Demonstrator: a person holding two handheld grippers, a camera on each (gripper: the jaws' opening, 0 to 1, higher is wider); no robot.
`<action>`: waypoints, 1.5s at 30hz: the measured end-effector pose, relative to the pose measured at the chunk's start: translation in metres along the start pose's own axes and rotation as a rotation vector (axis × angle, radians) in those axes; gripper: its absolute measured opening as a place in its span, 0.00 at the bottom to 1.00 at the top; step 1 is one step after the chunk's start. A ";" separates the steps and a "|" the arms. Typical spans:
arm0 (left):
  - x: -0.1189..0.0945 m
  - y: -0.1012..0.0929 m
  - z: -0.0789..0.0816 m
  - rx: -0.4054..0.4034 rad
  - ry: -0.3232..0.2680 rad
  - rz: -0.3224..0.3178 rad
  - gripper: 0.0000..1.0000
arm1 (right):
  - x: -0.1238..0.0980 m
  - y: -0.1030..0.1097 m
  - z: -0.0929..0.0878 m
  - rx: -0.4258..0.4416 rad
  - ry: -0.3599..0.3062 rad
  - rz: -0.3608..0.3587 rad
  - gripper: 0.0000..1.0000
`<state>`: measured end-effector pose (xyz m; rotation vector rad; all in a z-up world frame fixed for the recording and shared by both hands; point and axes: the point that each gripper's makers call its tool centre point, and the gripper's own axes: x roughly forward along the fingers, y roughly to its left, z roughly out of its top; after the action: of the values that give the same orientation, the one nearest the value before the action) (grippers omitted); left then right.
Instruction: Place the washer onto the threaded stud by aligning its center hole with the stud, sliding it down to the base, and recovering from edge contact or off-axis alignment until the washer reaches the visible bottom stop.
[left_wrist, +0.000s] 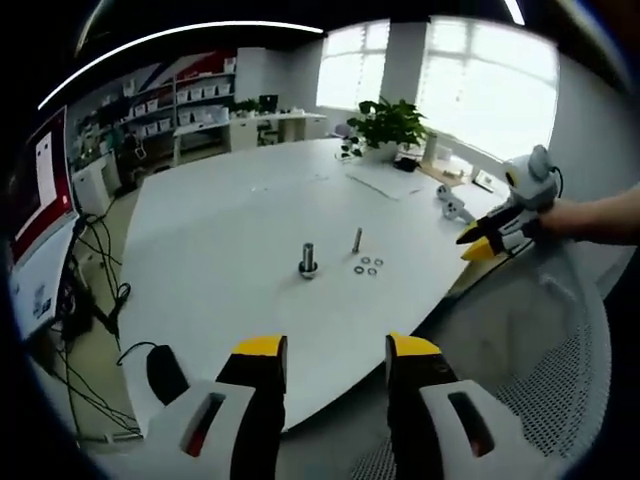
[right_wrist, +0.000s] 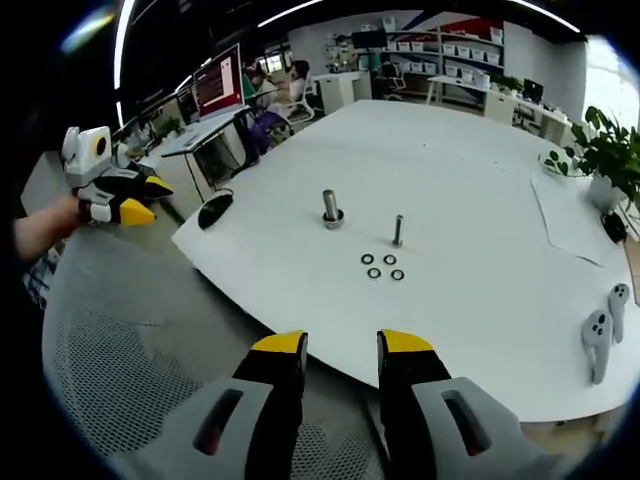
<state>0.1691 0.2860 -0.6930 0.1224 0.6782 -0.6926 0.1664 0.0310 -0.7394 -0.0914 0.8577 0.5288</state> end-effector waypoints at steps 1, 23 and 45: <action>0.000 0.000 0.000 -0.007 -0.006 -0.001 0.37 | 0.000 0.000 -0.001 -0.001 0.004 -0.001 0.31; 0.006 -0.019 -0.001 0.019 -0.046 -0.096 0.35 | 0.003 -0.008 -0.018 -0.021 0.101 -0.059 0.32; 0.009 -0.025 -0.002 0.054 -0.035 -0.112 0.36 | 0.003 -0.017 -0.029 -0.031 0.152 -0.094 0.32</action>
<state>0.1573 0.2619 -0.6975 0.1226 0.6361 -0.8190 0.1559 0.0097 -0.7624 -0.2012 0.9884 0.4509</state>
